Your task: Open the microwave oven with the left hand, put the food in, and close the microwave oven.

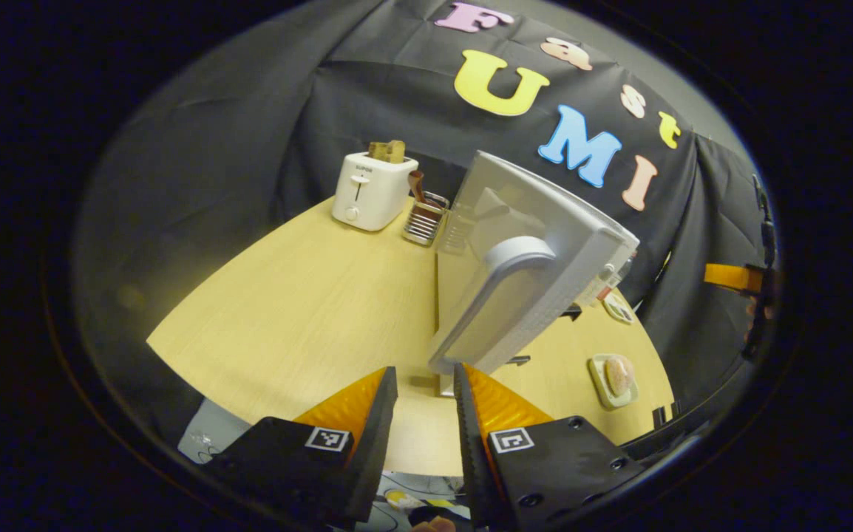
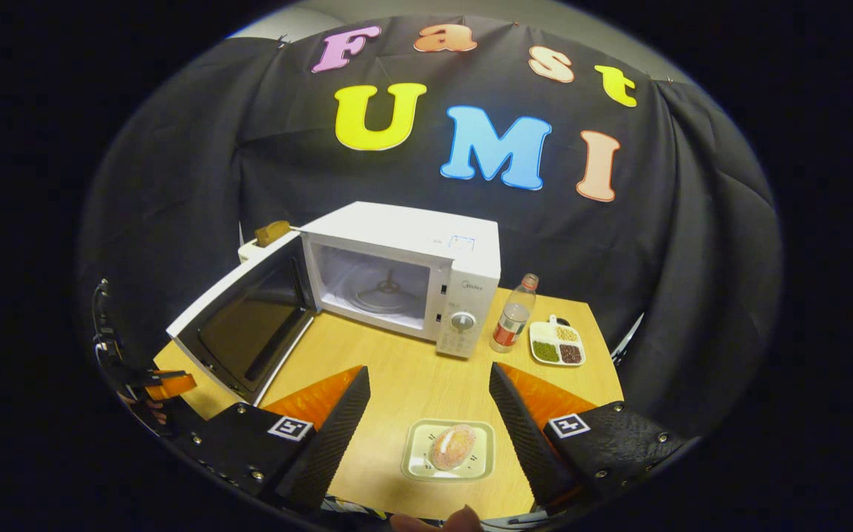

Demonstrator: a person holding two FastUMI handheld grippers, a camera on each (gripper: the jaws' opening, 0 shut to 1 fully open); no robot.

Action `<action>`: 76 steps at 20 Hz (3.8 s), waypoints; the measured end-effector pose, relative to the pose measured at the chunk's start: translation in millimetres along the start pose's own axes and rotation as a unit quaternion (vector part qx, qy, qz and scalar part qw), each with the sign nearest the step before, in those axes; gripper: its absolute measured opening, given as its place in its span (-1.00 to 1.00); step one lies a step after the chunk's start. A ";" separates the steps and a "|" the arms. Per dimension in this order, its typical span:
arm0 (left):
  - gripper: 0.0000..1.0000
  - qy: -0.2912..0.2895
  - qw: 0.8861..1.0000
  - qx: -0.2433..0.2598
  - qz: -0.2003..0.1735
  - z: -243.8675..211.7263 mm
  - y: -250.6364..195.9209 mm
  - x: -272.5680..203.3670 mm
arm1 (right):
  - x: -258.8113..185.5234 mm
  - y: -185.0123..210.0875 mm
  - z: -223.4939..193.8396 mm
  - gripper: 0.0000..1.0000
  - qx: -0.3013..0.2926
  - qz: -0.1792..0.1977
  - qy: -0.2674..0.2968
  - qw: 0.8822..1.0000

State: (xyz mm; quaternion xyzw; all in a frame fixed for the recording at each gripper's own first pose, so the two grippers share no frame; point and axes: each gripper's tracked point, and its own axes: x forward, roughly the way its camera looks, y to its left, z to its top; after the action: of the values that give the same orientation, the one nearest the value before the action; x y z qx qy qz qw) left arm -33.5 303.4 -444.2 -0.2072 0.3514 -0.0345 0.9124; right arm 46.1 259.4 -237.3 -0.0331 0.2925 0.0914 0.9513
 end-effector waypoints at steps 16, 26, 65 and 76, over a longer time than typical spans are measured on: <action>0.24 -0.073 0.993 -0.056 0.071 12.3 -61.2 -82.8 | 103.1 -31.5 -167.1 1.00 0.011 0.006 0.214 0.977; 0.09 -0.086 0.989 -0.066 0.102 15.9 -84.9 -99.3 | 138.5 -35.6 -213.0 0.90 -0.021 -0.001 0.285 0.958; 0.09 -0.169 0.982 -0.084 0.028 53.7 -72.1 -121.5 | 129.3 41.4 -137.9 0.38 0.339 0.049 0.299 0.891; -0.05 -0.200 0.973 -0.105 0.040 76.1 -41.0 -125.6 | 186.0 136.7 -33.3 0.39 0.545 0.093 0.239 0.798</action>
State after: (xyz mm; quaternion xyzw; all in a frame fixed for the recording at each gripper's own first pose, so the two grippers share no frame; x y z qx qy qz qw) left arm -74.6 319.1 -298.2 -0.2902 0.1715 0.0816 0.9379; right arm 152.3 418.4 -370.8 0.4977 0.5139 -0.0057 0.6987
